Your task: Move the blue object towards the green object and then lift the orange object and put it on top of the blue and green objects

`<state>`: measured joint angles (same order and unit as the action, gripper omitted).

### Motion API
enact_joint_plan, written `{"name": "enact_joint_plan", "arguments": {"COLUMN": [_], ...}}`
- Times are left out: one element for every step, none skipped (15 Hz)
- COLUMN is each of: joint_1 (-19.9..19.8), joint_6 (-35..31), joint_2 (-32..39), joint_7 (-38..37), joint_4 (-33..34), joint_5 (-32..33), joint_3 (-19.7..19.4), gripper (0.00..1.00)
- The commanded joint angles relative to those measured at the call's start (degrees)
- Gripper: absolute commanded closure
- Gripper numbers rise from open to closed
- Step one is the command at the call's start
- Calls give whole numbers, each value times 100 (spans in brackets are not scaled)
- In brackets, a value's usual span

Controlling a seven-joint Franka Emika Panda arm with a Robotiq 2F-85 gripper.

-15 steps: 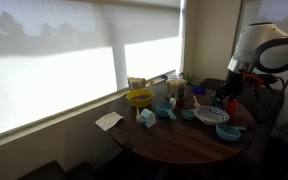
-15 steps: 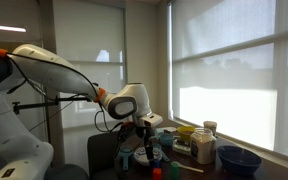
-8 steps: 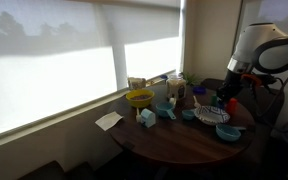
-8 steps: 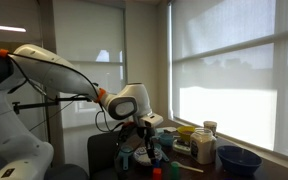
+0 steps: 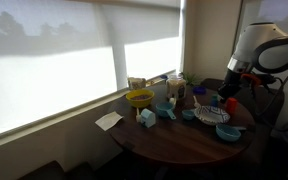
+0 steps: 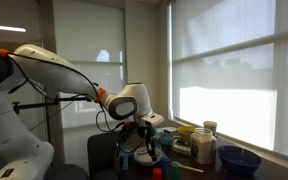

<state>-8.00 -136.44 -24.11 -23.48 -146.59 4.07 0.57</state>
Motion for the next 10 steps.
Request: {"name": "enact_joint_plan", "arguments": {"joint_1": [-135,-139,-139,-123,-122,-121,-124,-145,-149,-150], "joint_6": [-107,-104,-78,-68,-69,-77,-110,-140,-190,-253], "joint_2": [88,84,69,42,27,17,26,44,82,119], "joint_7": [-154,-153,-155,-139,-139,-139,-120,-143,-128,-105], "joint_4": [42,40,47,64,79,102,126,150,174,183], "joint_5": [70,67,57,21,22,22,42,80,84,91], "joint_3": [100,102,103,92,93,94,95,108,101,96], "gripper": [100,100,74,73,67,60,54,46,40,32]}}
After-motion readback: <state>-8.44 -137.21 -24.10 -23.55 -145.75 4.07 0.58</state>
